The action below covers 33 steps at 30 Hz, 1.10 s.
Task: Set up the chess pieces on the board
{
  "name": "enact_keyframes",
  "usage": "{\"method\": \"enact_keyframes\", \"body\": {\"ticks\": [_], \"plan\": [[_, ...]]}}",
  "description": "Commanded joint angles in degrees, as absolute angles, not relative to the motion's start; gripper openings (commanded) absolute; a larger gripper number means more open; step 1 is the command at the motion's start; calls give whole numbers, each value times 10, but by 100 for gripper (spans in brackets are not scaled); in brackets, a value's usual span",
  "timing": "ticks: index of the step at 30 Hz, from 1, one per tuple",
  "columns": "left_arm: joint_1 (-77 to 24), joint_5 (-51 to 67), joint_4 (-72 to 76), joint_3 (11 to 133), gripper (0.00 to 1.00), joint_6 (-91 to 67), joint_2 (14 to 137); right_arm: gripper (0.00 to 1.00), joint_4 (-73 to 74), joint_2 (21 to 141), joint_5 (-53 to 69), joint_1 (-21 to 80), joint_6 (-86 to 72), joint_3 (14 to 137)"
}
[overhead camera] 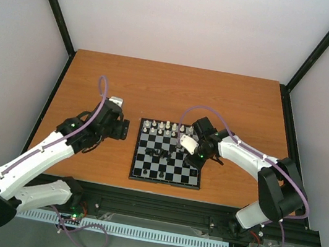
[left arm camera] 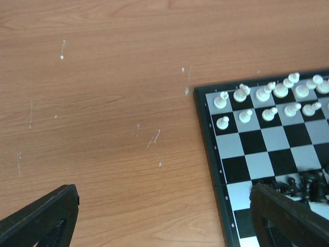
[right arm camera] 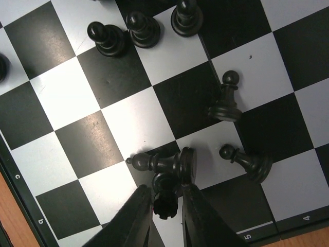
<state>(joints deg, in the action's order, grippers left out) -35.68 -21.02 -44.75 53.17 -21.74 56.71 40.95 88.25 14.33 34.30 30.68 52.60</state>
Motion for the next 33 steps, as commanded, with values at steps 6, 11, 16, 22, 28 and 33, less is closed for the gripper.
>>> {"method": "enact_keyframes", "body": {"ticks": [6,11,16,22,28,33], "plan": [[-345,-189,-555,639,100,-217,591,12,410,882,142,341,309,519],[-345,-149,-472,516,100,-213,484,4,417,863,141,341,308,524],[-345,-173,-410,452,100,-197,351,3,444,836,167,340,312,534],[-345,-171,-415,450,100,-192,381,3,469,798,187,341,328,530],[-345,-157,-428,465,100,-197,439,3,528,722,206,341,381,514],[-345,-154,-424,460,100,-195,435,4,580,672,222,341,437,487]]}}
